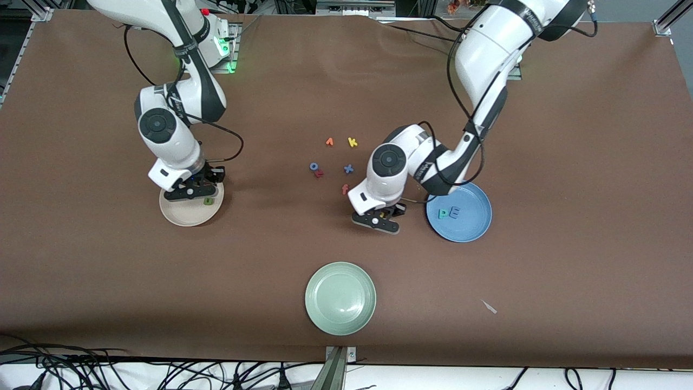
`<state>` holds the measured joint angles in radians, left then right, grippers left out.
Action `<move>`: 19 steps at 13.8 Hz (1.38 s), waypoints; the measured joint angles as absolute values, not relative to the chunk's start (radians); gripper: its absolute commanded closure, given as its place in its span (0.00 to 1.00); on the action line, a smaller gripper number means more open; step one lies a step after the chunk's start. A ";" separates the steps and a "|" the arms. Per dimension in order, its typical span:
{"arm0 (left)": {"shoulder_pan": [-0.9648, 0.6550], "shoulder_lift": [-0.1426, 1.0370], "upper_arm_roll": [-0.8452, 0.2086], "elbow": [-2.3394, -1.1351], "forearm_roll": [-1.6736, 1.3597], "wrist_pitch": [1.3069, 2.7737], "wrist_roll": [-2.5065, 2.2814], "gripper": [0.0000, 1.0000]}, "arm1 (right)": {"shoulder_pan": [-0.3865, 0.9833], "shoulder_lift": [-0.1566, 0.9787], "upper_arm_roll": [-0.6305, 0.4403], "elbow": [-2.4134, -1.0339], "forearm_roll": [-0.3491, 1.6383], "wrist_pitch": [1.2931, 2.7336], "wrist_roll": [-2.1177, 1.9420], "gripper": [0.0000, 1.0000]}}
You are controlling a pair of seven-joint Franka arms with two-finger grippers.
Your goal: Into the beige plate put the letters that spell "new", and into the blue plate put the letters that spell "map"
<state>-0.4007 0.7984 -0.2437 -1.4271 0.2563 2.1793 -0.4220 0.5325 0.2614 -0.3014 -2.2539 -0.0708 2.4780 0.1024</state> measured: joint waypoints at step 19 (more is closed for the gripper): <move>-0.028 0.593 -0.244 -1.848 0.275 2.220 0.087 0.00 | 0.540 0.216 -0.319 -2.306 -0.067 2.529 0.107 0.27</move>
<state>-0.0283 0.5934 -0.2439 -1.8483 0.2748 2.2199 0.0873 0.5398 0.2158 -0.3191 -2.3056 -0.0673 2.5288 0.1066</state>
